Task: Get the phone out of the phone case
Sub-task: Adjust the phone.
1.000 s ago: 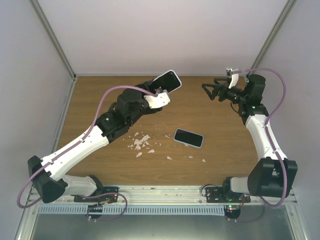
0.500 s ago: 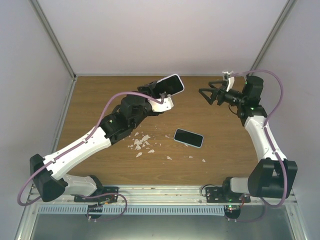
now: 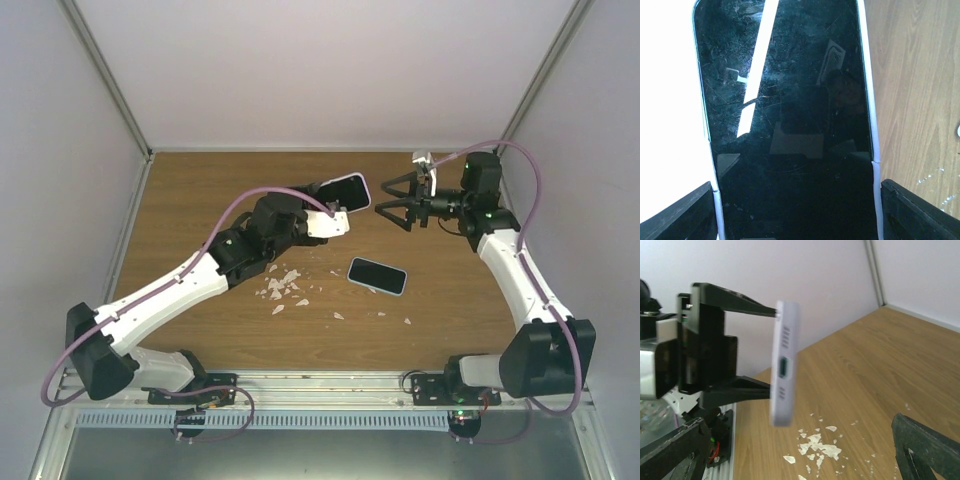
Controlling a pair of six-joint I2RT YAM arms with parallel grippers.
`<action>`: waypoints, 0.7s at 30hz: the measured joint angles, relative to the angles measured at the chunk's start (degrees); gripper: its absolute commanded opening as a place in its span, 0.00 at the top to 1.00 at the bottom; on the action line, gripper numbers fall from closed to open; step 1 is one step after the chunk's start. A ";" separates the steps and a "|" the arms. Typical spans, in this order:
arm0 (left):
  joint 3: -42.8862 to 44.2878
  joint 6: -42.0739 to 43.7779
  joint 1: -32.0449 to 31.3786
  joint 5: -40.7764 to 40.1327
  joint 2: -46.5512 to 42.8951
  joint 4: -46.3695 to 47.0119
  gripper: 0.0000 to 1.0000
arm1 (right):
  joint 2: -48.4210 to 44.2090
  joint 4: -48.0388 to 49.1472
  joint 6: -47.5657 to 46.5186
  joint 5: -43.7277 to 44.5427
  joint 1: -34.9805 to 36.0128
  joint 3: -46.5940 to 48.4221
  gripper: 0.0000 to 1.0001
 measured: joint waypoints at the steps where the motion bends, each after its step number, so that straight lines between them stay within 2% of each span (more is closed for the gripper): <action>1: 0.00 0.00 0.00 0.02 0.33 -0.26 0.73 | 0.00 -0.13 -0.02 -0.39 0.44 0.24 0.05; 7: 0.00 -0.17 0.00 0.20 1.68 -0.98 0.73 | 0.26 0.26 1.40 -1.29 3.21 0.33 0.19; 21: 0.00 -0.44 -0.07 0.70 2.89 -2.05 0.72 | 3.89 4.33 7.08 -0.94 7.69 0.33 0.57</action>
